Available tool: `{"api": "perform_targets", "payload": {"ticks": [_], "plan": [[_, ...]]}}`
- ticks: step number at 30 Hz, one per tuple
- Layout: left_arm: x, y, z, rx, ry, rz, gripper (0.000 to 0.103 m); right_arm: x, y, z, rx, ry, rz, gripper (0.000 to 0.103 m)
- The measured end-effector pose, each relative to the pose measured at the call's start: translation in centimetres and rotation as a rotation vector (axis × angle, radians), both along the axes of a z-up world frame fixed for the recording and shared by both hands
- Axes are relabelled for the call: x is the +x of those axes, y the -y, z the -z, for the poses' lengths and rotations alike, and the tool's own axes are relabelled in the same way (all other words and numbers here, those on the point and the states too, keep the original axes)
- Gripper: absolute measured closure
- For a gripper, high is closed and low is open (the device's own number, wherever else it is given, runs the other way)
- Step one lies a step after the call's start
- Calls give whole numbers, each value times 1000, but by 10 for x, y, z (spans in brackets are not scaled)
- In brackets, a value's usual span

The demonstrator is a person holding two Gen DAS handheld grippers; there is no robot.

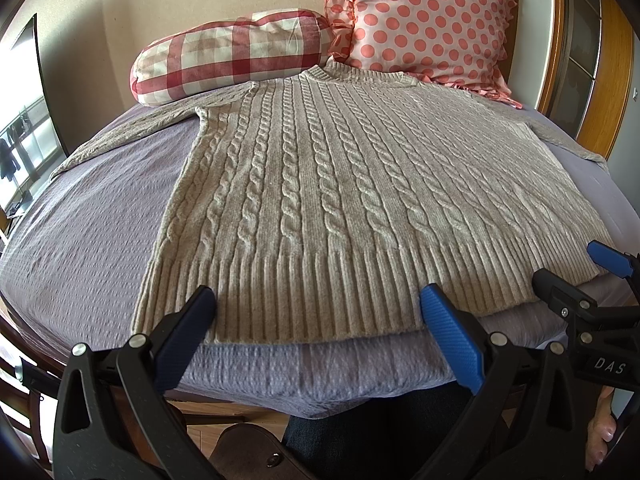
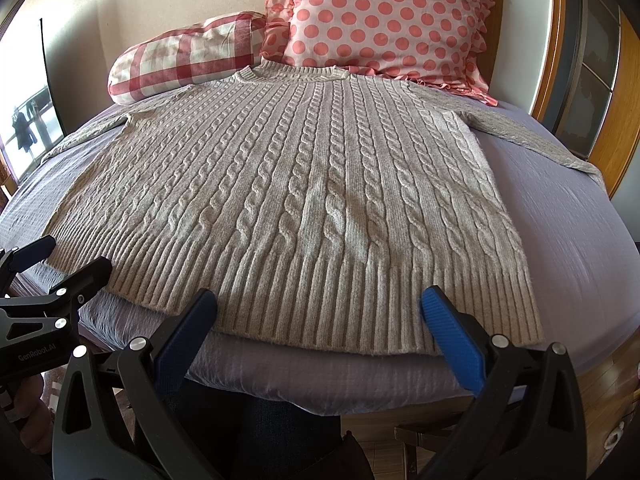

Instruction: Fold small clothes

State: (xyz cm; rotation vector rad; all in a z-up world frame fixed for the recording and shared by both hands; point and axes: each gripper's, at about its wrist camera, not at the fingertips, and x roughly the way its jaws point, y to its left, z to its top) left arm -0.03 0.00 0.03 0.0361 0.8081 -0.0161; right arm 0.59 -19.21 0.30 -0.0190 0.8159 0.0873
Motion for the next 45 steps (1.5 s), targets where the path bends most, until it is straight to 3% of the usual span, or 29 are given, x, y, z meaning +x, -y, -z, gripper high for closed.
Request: {"api": "perform_targets", "payload": {"ticks": [40,45], "plan": [[0,0,0,1,2,0,2,1,-1,-1,0,-5,-2,1],[2,-1,-1,5,-19,13,2,2,6,3,28,40,-71,1]]}}
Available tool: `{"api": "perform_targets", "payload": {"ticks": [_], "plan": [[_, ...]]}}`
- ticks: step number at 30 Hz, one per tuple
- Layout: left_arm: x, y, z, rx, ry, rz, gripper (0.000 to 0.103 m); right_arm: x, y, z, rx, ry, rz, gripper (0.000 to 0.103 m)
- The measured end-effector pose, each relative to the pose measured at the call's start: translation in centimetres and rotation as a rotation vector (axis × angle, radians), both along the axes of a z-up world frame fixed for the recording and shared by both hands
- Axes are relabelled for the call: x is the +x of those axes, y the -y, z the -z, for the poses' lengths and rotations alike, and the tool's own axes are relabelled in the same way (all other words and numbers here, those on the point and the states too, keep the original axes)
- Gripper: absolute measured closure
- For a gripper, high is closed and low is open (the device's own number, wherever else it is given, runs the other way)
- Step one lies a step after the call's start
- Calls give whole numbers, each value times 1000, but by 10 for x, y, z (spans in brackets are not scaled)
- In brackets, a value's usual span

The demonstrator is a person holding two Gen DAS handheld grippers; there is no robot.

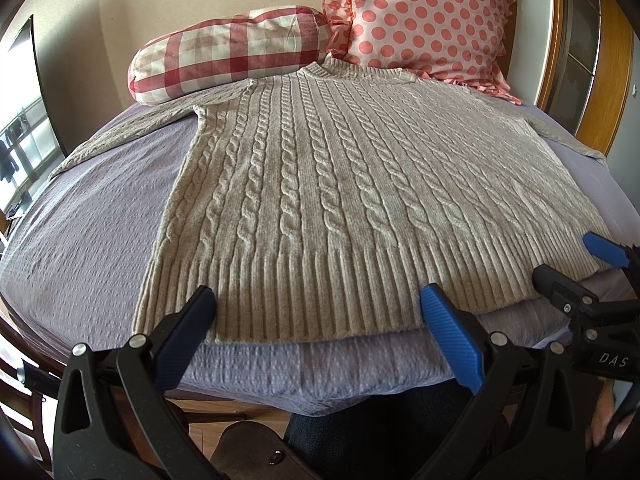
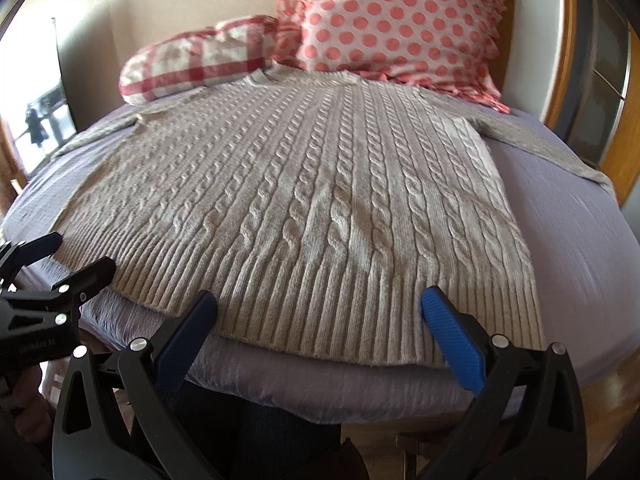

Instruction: Fold small clothes

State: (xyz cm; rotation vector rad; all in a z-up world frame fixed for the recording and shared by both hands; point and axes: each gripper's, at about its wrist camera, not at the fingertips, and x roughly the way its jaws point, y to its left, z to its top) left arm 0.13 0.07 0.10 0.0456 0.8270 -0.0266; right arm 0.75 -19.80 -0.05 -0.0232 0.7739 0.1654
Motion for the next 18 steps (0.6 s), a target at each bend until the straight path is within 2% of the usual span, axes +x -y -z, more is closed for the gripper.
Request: {"api": "perform_targets", "payload": {"ticks": [2,4,6,8,12,13,15,18], "plan": [[4,-2,-3,2,-5,9,2,3,12,-6,61,-2,-28,1],[8,-2,-4,2,-16,21,2,14,39,-15,162,-12,4,1],[10,-3,-5,-11,-29,34,2,28,79,-26,230,-12,98,1],[12,-9,-9,-57,-37,61,2,44,133,-38,311,-13,218,1],[27,-27,-25,-129,-7,71,2,76,245,-50,497,-23,466,1],[31,-32,-29,-138,6,66,2,85,277,-50,552,-23,531,3],[43,-45,-38,-177,35,49,2,98,323,-47,617,-12,638,20],[65,-72,-44,-265,38,8,2,118,383,-35,679,-1,819,31]]}}
